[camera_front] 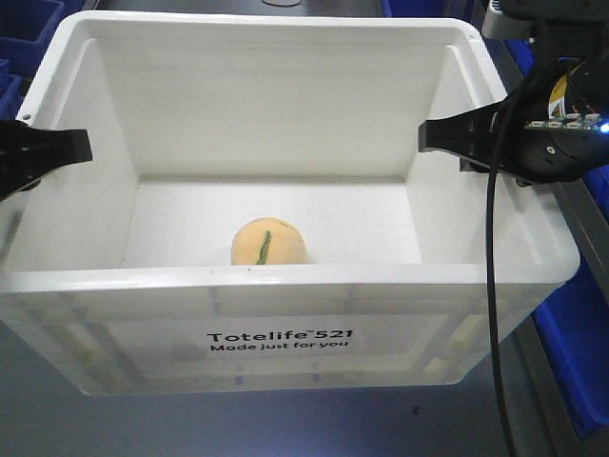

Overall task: Place moving items into box and shelve
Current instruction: 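Hold the tote steady with both grippers as the base enters the shelf aisle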

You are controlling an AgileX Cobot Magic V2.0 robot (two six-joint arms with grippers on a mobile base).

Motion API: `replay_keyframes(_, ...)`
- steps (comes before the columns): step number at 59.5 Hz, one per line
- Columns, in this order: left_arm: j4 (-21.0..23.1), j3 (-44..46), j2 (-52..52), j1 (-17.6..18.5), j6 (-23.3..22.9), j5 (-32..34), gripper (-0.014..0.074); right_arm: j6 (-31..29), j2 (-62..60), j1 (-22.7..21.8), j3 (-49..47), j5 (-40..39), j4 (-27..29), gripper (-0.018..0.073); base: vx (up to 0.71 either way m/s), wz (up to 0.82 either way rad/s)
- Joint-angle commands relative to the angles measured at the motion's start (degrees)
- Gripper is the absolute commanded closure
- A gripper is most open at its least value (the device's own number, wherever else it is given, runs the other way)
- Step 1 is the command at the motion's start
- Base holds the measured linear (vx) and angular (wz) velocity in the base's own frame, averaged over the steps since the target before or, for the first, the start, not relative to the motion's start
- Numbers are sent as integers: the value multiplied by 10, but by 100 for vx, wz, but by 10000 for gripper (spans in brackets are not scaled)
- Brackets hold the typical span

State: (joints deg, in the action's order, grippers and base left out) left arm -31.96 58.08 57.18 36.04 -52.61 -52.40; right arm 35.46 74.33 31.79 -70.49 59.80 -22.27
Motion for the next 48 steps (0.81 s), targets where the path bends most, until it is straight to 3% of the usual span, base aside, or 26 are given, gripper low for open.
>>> replay_keyframes(1, -42, 26, -16, 2, -5, 79, 432, -1, -22, -3, -27, -49, -33, 477, 35, 0)
replay_keyframes(48, -42, 26, -16, 2, -5, 79, 432, -1, -22, -3, -27, -49, -33, 477, 33, 0)
